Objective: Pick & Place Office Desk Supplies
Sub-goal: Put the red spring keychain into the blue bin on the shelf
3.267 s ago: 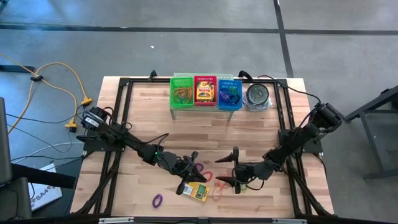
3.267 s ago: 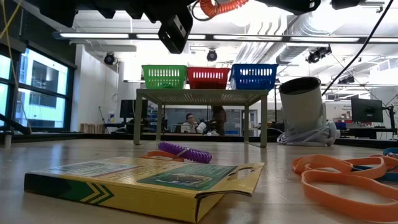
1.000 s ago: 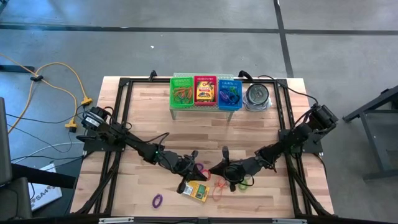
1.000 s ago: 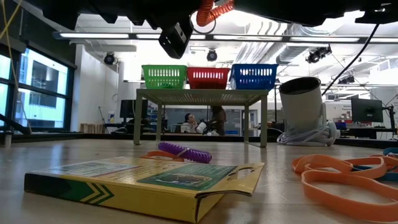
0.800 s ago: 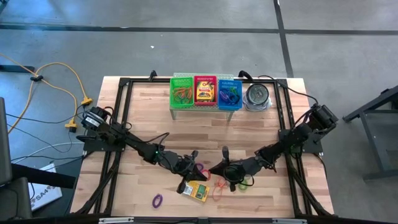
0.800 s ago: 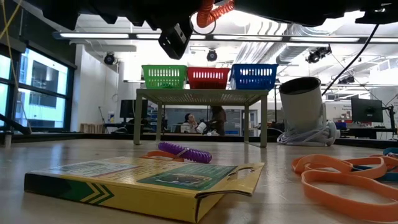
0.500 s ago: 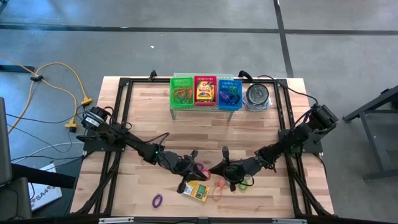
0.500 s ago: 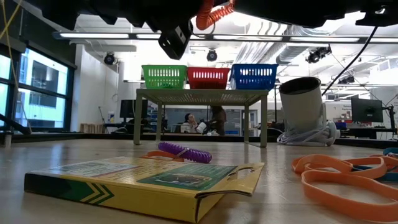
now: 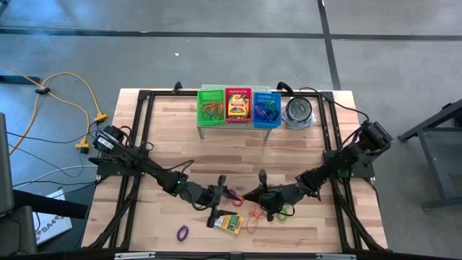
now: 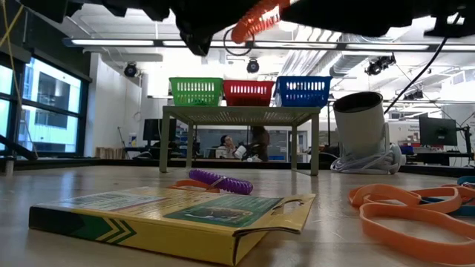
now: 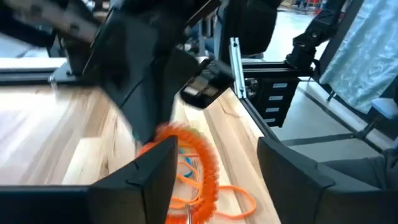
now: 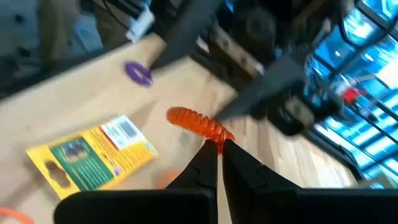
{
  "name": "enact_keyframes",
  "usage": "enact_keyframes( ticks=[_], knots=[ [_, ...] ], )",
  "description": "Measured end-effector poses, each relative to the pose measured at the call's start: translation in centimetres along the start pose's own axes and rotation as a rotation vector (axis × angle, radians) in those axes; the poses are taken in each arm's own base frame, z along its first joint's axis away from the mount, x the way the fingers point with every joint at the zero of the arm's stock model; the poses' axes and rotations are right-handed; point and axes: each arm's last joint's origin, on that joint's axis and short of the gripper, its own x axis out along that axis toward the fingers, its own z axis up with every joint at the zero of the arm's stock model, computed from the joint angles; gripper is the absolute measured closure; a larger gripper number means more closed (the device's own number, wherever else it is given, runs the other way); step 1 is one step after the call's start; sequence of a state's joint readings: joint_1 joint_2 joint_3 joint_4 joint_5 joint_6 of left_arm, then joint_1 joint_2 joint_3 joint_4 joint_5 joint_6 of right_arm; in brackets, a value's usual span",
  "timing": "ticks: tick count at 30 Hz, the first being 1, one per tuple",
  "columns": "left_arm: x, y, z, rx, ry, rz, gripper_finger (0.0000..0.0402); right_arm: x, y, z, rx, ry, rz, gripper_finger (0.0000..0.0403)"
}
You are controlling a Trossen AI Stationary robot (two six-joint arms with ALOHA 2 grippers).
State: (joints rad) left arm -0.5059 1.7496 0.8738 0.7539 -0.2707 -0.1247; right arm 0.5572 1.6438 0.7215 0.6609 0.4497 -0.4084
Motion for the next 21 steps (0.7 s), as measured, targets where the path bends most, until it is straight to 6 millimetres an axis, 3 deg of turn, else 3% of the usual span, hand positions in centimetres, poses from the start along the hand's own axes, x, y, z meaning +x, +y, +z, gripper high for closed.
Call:
enact_keyframes(
  ticks=[5,14,21],
  knots=[
    [-0.2,-0.7,0.2,0.065,-0.028,-0.009,0.0172,-0.9,1.0,0.2,-0.029,0.078,-0.096,0.04],
    [-0.4,-1.0,0.1,0.094,-0.031,0.126,0.0171,-3.5,1.7,0.1,0.008,0.241,-0.181,0.04],
    [-0.2,-0.2,-0.5,0.016,0.026,0.143,0.0171,-5.2,-0.2,1.9,0.133,0.332,-0.327,0.04]
  ],
)
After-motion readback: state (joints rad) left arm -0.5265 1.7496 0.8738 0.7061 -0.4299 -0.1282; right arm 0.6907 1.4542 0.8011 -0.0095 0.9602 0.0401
